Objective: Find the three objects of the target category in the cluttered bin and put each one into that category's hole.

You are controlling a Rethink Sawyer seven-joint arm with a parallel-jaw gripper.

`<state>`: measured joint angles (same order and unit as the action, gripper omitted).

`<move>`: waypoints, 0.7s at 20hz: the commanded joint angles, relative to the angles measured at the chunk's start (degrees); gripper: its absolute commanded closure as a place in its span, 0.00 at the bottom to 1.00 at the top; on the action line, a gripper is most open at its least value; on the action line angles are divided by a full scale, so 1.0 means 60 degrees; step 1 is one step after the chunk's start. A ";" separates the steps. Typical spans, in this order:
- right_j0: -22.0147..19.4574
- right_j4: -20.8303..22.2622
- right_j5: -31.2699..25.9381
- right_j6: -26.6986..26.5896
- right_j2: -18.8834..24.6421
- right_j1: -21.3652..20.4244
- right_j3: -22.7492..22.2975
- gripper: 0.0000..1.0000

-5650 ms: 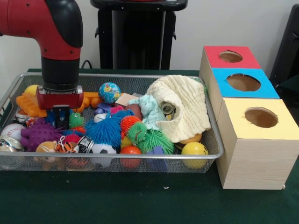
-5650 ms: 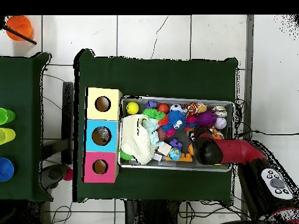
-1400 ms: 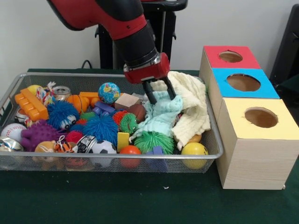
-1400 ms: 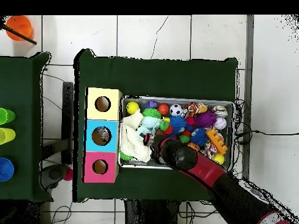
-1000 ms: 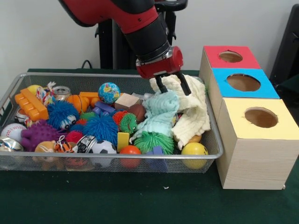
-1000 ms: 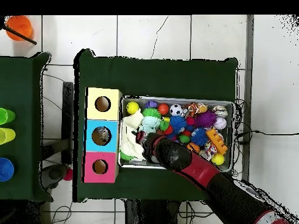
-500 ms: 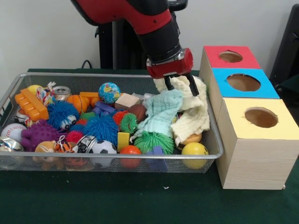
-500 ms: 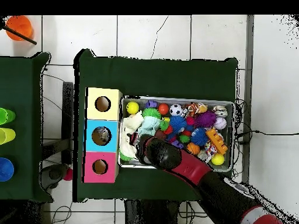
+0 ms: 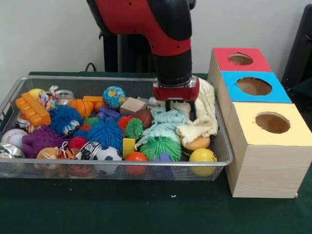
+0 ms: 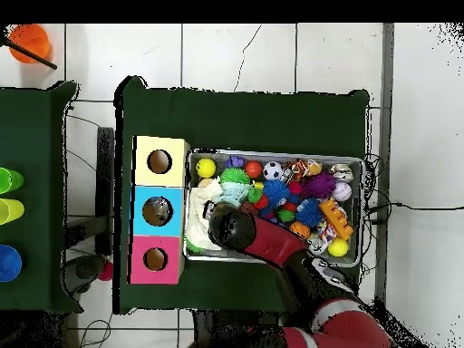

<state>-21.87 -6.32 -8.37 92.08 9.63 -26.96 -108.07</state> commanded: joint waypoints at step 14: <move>-0.0344 0.1130 -0.0491 0.0008 -0.0922 0.1541 0.2004 1.00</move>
<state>-22.50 -4.37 -9.61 92.08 6.63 -23.46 -103.38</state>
